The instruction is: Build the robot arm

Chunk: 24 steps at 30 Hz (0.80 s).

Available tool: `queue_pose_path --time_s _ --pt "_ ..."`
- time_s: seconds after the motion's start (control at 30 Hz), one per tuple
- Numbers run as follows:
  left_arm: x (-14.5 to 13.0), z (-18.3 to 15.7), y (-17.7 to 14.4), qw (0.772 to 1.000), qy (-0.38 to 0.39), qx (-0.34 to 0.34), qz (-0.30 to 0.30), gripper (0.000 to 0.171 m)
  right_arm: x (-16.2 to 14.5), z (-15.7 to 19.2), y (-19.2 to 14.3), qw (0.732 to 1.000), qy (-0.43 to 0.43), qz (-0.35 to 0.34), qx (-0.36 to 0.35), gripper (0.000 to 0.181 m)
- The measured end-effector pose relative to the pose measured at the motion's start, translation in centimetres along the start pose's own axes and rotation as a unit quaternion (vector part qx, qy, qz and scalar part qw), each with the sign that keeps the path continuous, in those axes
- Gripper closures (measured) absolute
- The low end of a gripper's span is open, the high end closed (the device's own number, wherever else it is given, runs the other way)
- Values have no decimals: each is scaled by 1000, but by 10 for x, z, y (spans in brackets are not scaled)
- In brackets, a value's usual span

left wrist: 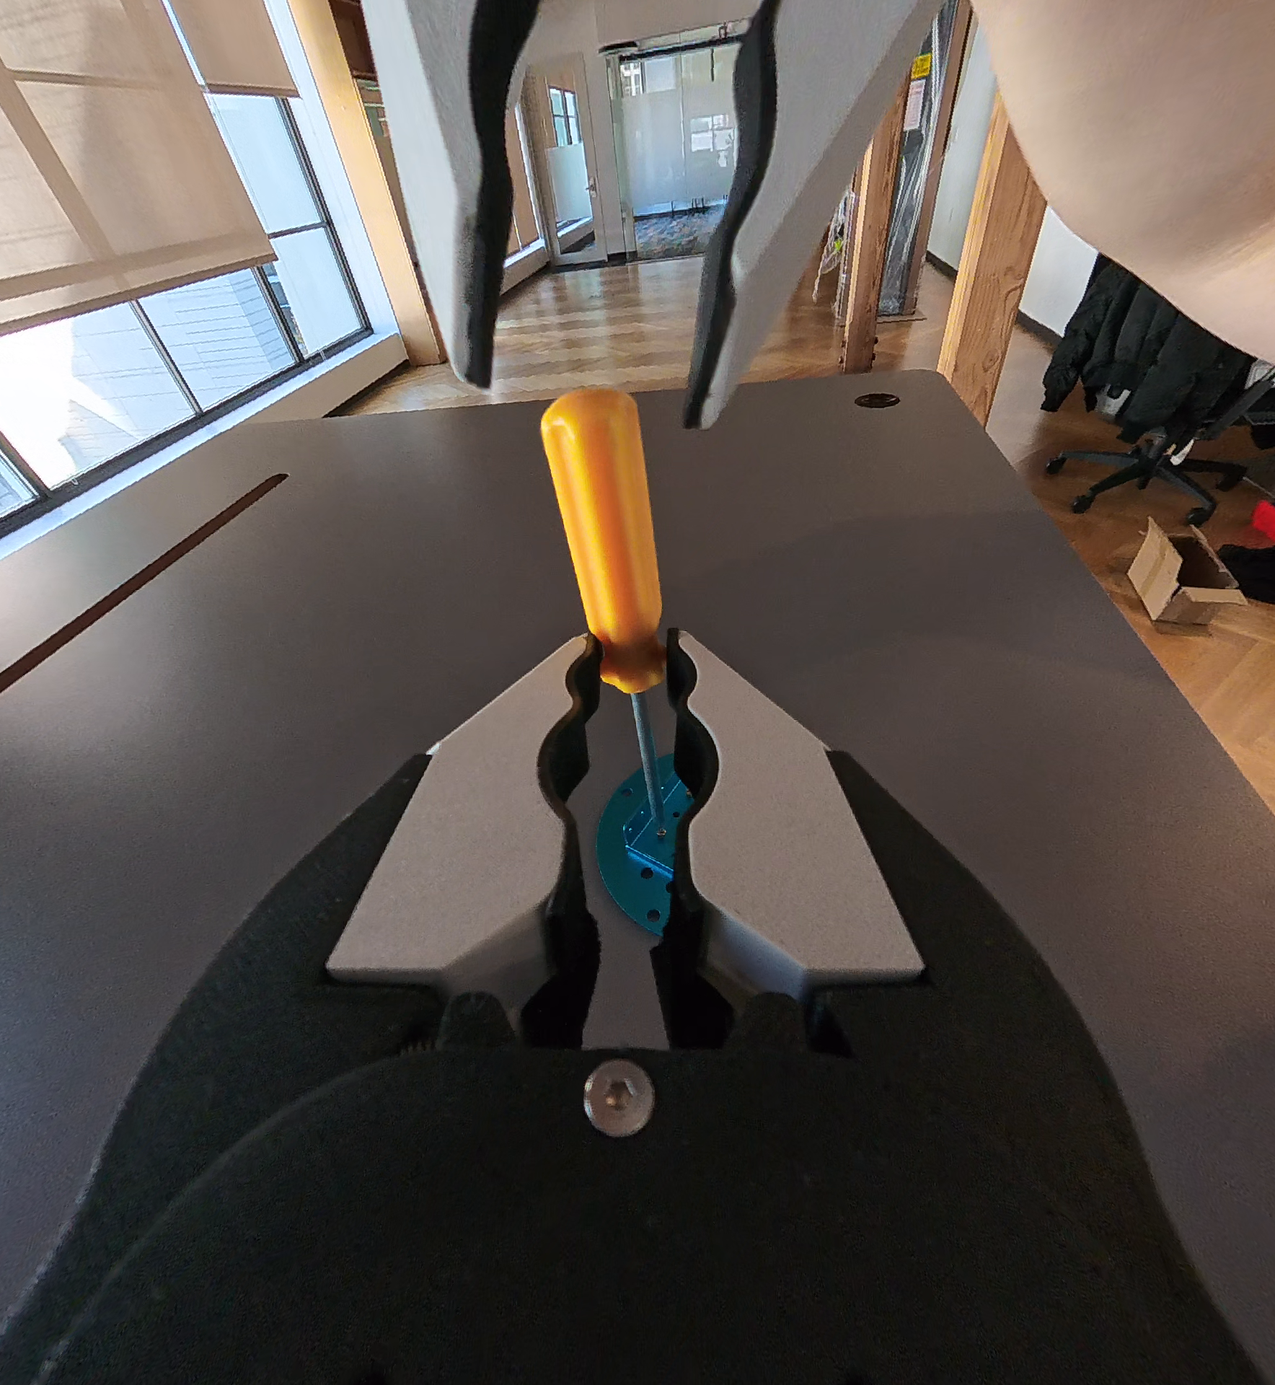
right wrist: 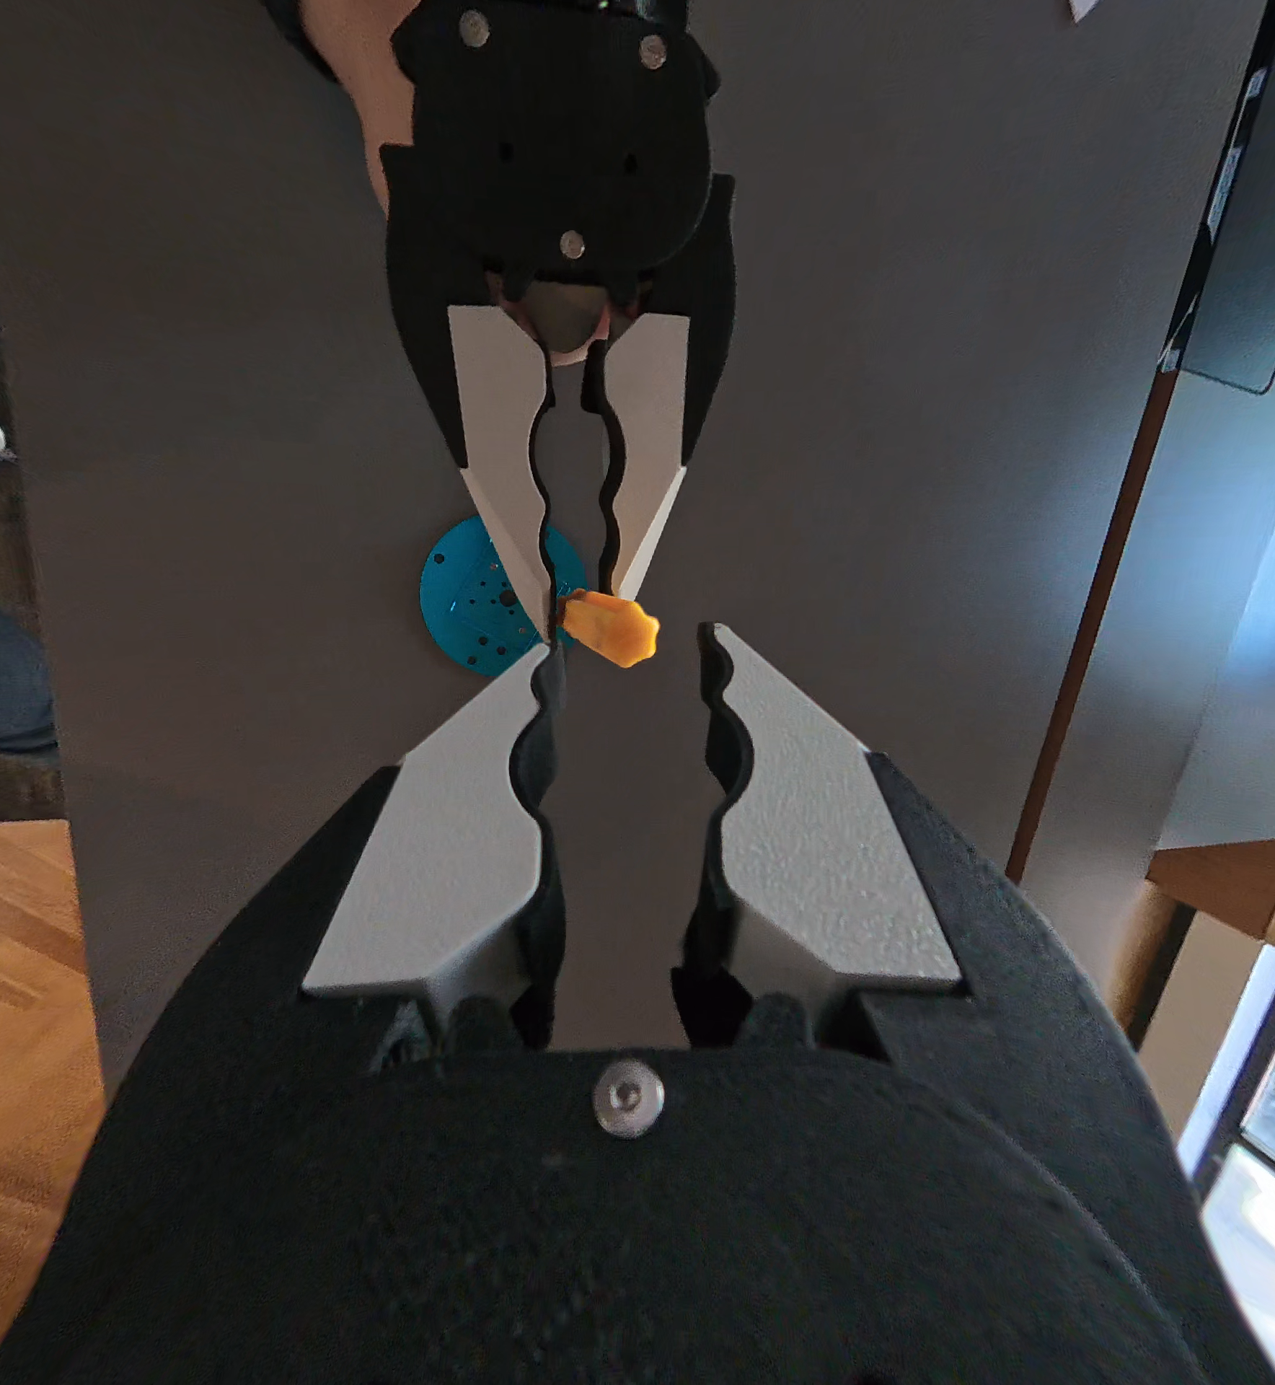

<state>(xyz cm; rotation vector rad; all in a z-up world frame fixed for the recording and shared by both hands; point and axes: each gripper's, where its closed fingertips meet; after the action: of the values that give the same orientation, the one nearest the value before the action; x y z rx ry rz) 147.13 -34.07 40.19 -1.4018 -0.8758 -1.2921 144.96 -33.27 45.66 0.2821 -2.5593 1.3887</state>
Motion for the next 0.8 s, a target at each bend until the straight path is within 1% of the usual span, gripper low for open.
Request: queue_pose_path --time_s 0.13,0.23,0.3,0.4,0.47,0.5,0.63,0.8 --pt "0 -1 1 1000 6 -1 3 156 5 2 0 999 -41 -5 7 145" --pt "0 -2 2 1000 12 -1 7 156 -1 6 1 997 -64 29 27 149" --pt "0 -3 2 1000 15 -1 9 156 -2 5 3 997 -63 41 28 154" --pt "0 -3 3 1000 19 -1 11 156 -6 7 5 995 -63 60 38 156" --pt "0 -3 3 1000 19 -1 9 156 -9 11 7 994 -63 73 49 162" --pt "0 -2 3 1000 20 0 9 156 -10 10 8 994 -60 78 47 162" --pt "0 -3 3 1000 23 2 7 156 -10 11 7 991 15 120 63 163" --pt "0 -3 3 1000 27 5 9 155 -13 13 6 973 114 185 72 164"
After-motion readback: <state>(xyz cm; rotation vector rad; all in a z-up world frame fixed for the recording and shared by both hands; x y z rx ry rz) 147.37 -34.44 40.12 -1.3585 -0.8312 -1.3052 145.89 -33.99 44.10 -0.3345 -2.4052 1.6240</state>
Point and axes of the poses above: each gripper's, where its closed fingertips meet, y out along the fingers, x out of its top, z = x × y across the jaws, and after that the axes turned 15 degrees about -x, right-handed
